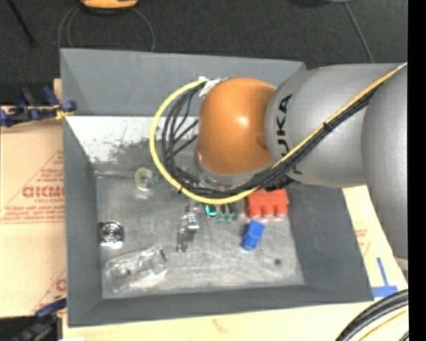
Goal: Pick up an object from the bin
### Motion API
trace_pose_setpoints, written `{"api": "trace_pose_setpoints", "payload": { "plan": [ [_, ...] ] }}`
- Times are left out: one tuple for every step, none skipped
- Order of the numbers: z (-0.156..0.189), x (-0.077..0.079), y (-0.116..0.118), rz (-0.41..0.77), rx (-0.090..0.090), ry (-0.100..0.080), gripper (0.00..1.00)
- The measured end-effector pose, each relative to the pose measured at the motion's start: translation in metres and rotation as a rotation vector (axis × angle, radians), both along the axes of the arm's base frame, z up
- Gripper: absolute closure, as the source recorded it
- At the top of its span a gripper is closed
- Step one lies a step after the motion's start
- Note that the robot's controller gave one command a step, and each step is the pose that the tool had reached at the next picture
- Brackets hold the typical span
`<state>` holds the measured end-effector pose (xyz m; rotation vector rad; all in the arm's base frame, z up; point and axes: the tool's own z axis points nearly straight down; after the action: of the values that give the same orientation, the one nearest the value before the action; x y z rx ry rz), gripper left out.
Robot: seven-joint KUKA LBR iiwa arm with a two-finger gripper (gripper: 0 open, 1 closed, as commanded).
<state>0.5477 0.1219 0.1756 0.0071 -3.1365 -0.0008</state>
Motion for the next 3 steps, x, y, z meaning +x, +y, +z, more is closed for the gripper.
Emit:
{"api": "trace_pose_setpoints", "payload": {
  "plan": [
    [-0.077,-0.027,0.04,-0.021,-0.001,-0.015,0.0],
    [-0.081,-0.027,0.044,0.049,0.0,-0.014,0.0],
    [-0.1,-0.049,0.047,0.185,0.001,-0.018,0.0]
  ]
}}
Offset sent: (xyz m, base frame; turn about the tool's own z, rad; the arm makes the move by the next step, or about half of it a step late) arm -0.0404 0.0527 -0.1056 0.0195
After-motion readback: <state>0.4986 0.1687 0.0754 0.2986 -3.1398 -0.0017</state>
